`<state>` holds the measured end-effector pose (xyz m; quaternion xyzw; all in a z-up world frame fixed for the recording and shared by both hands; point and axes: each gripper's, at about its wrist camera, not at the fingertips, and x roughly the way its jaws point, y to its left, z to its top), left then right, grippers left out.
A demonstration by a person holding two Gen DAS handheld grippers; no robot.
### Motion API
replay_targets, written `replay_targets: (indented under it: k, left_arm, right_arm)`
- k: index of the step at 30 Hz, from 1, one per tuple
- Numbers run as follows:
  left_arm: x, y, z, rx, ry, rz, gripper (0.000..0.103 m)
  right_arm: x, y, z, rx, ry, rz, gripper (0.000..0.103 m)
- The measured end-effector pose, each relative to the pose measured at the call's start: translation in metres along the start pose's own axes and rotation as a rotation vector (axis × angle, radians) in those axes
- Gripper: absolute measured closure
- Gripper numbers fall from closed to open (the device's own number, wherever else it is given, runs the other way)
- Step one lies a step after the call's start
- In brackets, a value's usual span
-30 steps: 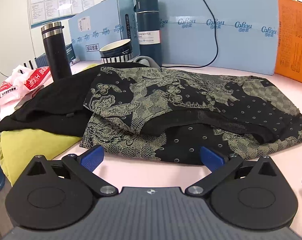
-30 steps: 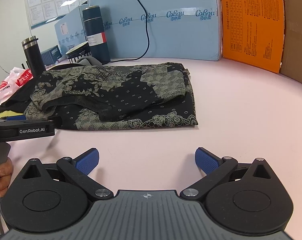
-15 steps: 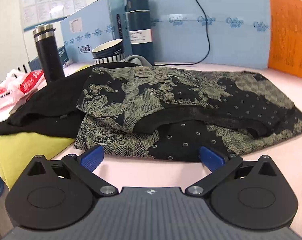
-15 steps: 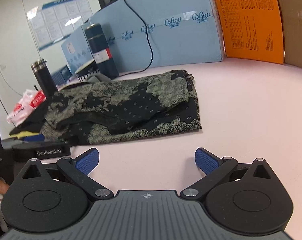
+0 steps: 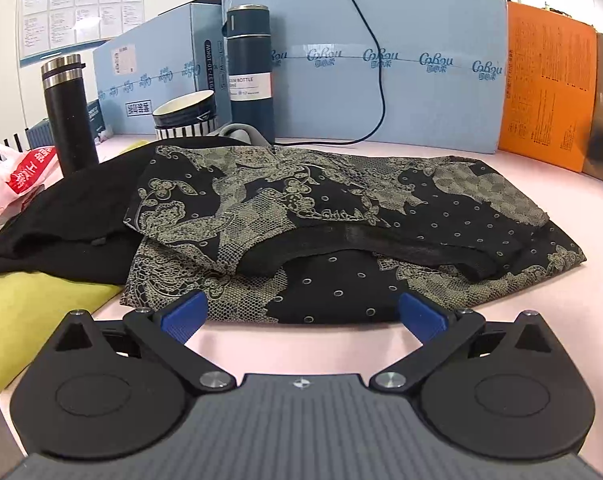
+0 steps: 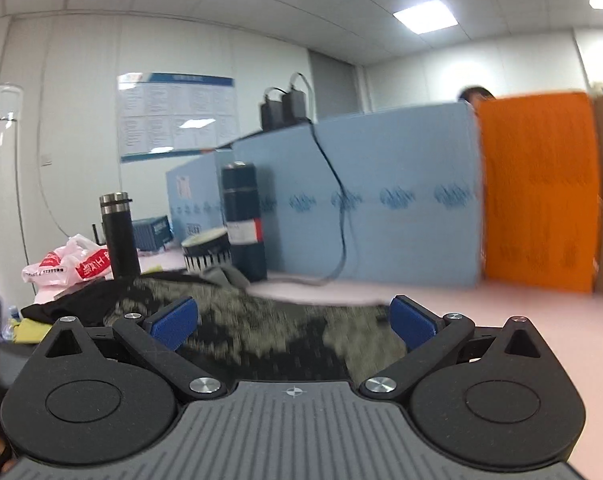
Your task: Fold clothes
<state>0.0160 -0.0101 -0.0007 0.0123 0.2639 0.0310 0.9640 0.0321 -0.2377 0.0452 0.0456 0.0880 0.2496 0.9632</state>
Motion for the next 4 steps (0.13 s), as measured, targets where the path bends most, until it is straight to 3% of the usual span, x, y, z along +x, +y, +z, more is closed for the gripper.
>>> replay_targets:
  k: [4]
  left_arm:
    - [-0.001,0.004,0.0,-0.014,-0.006,-0.025,0.0]
  right_arm:
    - [0.062,-0.012,0.007,0.062,0.025,0.093,0.0]
